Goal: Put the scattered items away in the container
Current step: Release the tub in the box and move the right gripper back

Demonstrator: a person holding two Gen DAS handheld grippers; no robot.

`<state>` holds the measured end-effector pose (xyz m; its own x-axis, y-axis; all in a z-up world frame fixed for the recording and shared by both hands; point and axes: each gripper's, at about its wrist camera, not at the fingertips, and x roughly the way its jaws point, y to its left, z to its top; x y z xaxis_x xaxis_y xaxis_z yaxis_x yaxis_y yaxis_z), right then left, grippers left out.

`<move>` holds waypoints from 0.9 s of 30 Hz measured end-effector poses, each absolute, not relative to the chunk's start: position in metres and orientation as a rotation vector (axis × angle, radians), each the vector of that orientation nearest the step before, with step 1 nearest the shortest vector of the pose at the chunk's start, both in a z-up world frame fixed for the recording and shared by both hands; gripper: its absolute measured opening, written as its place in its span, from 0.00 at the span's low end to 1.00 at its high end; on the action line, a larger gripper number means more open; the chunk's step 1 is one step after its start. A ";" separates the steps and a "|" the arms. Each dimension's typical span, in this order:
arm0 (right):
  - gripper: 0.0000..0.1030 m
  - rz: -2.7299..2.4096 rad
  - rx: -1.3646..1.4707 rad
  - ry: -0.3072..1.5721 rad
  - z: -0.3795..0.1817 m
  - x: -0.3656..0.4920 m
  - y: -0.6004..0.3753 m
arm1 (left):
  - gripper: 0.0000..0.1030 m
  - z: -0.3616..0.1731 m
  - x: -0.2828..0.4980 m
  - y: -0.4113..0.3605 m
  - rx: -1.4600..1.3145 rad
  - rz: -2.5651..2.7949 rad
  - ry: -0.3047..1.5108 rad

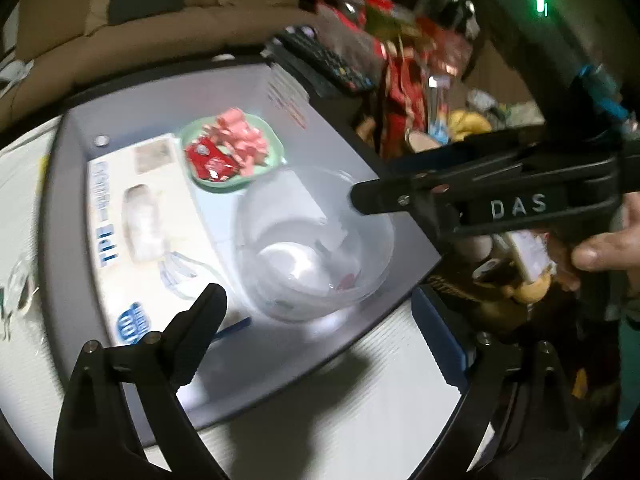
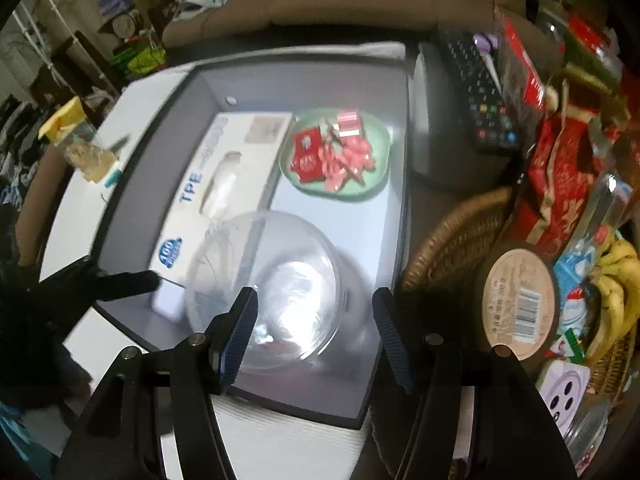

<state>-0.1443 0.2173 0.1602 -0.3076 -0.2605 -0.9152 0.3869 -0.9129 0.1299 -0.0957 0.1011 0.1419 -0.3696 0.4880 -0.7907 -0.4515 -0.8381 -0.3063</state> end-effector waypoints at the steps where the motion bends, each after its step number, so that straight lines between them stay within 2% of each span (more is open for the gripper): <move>1: 0.61 -2.257 1.531 0.146 0.164 -0.143 0.217 | 0.92 0.148 -0.092 0.090 -1.278 2.223 -0.081; 7: 0.62 -2.275 1.449 0.037 0.182 -0.132 0.219 | 0.99 0.184 -0.070 0.018 -1.184 2.333 -0.235; 9: 0.67 -2.274 1.411 -0.013 0.190 -0.126 0.218 | 1.00 0.191 -0.063 -0.005 -1.159 2.379 -0.255; 11: 0.79 -2.271 1.361 -0.031 0.197 -0.116 0.210 | 1.00 0.196 -0.054 -0.032 -1.134 2.424 -0.285; 12: 0.82 -2.269 1.336 -0.026 0.201 -0.111 0.203 | 1.00 0.196 -0.051 -0.046 -1.125 2.450 -0.311; 17: 0.82 -2.240 1.260 0.083 0.208 -0.089 0.149 | 1.00 0.184 -0.039 -0.116 -1.147 2.562 -0.458; 27: 0.83 -2.110 1.191 0.101 0.195 -0.078 0.029 | 1.00 0.157 -0.019 -0.219 -1.151 2.798 -0.567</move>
